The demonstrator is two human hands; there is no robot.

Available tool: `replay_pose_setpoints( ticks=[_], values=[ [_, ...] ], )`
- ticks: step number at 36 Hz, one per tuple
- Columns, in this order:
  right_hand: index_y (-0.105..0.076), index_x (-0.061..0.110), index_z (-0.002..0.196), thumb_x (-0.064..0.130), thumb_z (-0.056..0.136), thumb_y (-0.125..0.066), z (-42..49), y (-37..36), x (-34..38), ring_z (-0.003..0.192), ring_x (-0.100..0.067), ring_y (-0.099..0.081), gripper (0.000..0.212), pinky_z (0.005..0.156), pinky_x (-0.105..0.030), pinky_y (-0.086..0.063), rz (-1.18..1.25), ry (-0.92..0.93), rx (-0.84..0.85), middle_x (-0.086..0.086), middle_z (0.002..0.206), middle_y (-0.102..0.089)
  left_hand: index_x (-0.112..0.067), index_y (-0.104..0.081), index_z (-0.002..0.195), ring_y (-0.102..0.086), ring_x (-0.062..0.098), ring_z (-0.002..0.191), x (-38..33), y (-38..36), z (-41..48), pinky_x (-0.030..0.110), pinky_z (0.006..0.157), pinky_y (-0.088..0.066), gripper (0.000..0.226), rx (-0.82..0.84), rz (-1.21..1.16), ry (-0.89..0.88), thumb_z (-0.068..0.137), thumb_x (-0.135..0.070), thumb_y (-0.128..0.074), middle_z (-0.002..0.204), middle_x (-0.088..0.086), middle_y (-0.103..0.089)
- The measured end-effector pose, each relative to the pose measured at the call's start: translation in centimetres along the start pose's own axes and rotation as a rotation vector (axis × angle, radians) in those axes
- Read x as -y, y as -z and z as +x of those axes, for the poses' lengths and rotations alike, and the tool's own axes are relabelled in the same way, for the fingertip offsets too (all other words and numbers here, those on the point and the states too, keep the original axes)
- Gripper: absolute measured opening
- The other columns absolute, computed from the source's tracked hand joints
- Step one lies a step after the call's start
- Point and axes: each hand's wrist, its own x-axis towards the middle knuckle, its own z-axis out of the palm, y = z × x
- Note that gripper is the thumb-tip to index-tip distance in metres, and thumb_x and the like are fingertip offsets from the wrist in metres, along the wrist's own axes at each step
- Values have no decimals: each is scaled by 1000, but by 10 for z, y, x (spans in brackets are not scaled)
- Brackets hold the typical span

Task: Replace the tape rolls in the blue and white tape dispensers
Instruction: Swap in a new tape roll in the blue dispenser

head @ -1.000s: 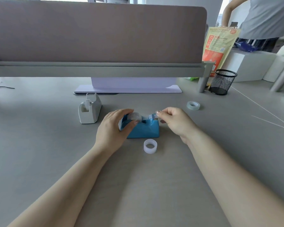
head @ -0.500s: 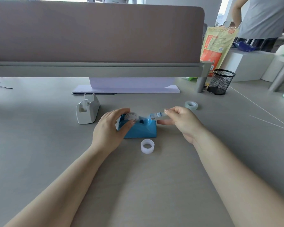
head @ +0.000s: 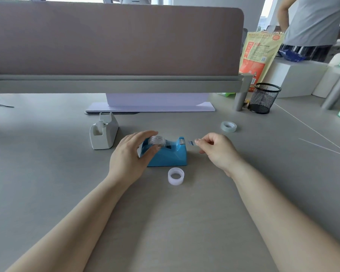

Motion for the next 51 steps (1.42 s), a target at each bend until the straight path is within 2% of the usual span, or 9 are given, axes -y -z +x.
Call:
replay_pose_setpoints(
  ticks=[4,8,14,25,31,37,41,45,51],
  values=[
    [-55,14,74,30,90,-57,2,-5,-6,67,-17,-46,22,60,-29,-36,-124,54,-28,2,71,-53,-37,-61,113,-53,9,105,-2,0,1,32,87,-49,29,-4,13,-2,85,-44,-60,111,-17,-65],
    [-46,23,67,34,90,-53,-1,-12,-7,80,-26,-55,27,77,-37,-45,-323,99,-82,0,88,-53,-34,-64,111,-53,7,102,-3,0,0,29,86,-48,28,-20,4,0,84,-43,-62,109,-18,-66],
    [-36,26,67,34,94,-46,-7,-17,-3,87,-31,-56,30,79,-35,-34,-552,170,-109,-4,100,-53,-34,-64,111,-51,4,100,-5,1,0,26,85,-45,28,-15,12,6,84,-44,-62,107,-22,-63],
    [-41,19,80,32,95,-40,-6,-29,-2,95,-33,-54,20,83,-37,-34,-535,134,-57,-6,102,-51,-35,-64,109,-53,8,103,-6,0,-1,31,87,-48,26,-30,-12,16,84,-41,-63,104,-26,-60],
    [-55,19,90,31,87,-51,-8,-30,-9,98,-27,-57,13,89,-36,-33,-608,141,-92,-4,107,-54,-36,-61,113,-54,12,107,-4,-1,-1,36,89,-50,29,-6,-40,27,85,-43,-62,110,-19,-64],
    [-57,24,85,19,81,-58,-6,-22,-11,83,-20,-60,6,77,-31,-45,-323,107,-186,7,87,-63,-36,-48,127,-51,9,119,5,2,-4,35,99,-47,51,102,-192,67,81,-36,-69,125,-13,-58],
    [-65,18,72,10,74,-61,-8,-17,-5,72,-21,-62,9,70,-33,-51,56,9,-56,-1,72,-66,-34,-43,132,-50,3,121,16,7,-6,33,101,-45,70,214,-329,191,70,-37,-76,132,-12,-53],
    [-68,15,77,7,75,-62,-10,-22,-4,67,-13,-57,11,66,-26,-48,45,52,-10,0,72,-67,-24,-49,129,-56,10,115,18,10,-4,36,100,-48,59,255,-339,208,77,-11,-74,122,-3,-59],
    [-71,19,88,10,82,-59,-10,-26,-7,78,-13,-62,16,77,-27,-48,-4,97,-28,5,81,-69,-26,-50,129,-58,9,105,15,8,-5,31,95,-48,61,183,-109,208,73,-28,-76,120,-3,-54]
  ],
)
